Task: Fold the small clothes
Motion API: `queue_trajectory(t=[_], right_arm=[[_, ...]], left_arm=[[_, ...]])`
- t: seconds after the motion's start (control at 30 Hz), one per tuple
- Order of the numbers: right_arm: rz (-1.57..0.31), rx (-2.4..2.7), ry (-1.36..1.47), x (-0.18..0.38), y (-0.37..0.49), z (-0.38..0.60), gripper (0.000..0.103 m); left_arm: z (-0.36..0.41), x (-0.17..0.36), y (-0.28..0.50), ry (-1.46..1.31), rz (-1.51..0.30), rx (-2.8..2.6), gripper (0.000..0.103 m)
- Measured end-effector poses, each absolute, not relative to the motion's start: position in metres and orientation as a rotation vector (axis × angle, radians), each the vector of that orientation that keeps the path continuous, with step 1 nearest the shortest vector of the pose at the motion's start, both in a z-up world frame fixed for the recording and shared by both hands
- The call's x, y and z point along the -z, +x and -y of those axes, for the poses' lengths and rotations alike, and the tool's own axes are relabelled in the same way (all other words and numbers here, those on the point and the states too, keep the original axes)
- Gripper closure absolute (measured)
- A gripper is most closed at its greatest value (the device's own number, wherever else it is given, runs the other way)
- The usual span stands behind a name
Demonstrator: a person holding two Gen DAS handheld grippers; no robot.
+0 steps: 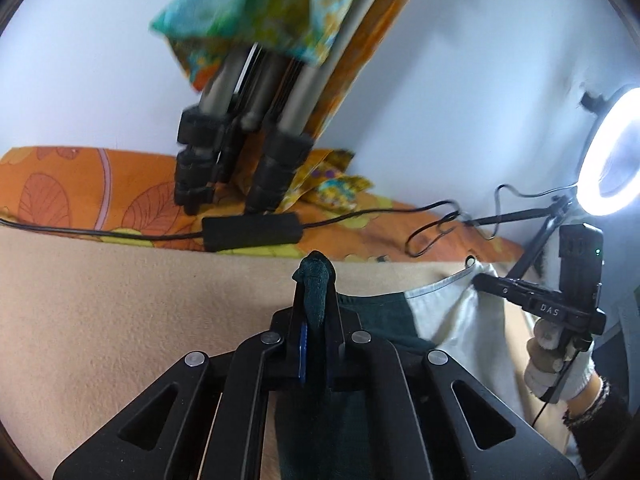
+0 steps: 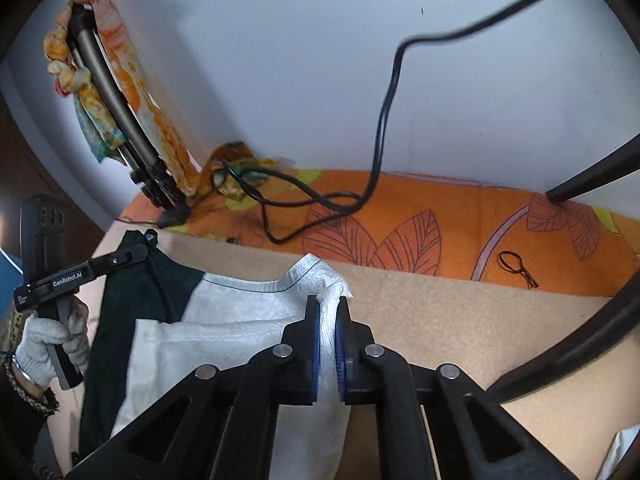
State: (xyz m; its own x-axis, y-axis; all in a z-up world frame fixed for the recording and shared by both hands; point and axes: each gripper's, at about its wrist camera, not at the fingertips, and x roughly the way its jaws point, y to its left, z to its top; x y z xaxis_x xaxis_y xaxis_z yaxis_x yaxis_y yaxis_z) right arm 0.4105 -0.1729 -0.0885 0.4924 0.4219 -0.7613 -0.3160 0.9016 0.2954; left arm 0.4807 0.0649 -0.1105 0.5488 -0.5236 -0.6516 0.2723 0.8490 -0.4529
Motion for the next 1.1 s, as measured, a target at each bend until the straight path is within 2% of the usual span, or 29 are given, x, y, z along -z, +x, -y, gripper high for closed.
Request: queue_trajectory(t=[0.37,0.63,0.87,1.1], right_arm=[[-0.852,-0.505,0.117,0.016,0.356,0.178,0.1],[-0.804,-0.521,0.082,-0.028,0.271,0.181,0.1],[-0.806,-0.526,0.064,-0.033,0.194,0.18,0.1],[-0.821,-0.541,0.013,-0.014,0.12,0.176,0.1]], left_arm=[[-0.061,0.046,0.417,-0.285,-0.775,0.541,0.099],[-0.056,0.016,0.345,-0.23,-0.733,0.565,0.099],[-0.056,0.01,0.277,-0.215,-0.723,0.588,0.099],[-0.055,0.034,0.205,-0.187,-0.772,0.607,0.099]])
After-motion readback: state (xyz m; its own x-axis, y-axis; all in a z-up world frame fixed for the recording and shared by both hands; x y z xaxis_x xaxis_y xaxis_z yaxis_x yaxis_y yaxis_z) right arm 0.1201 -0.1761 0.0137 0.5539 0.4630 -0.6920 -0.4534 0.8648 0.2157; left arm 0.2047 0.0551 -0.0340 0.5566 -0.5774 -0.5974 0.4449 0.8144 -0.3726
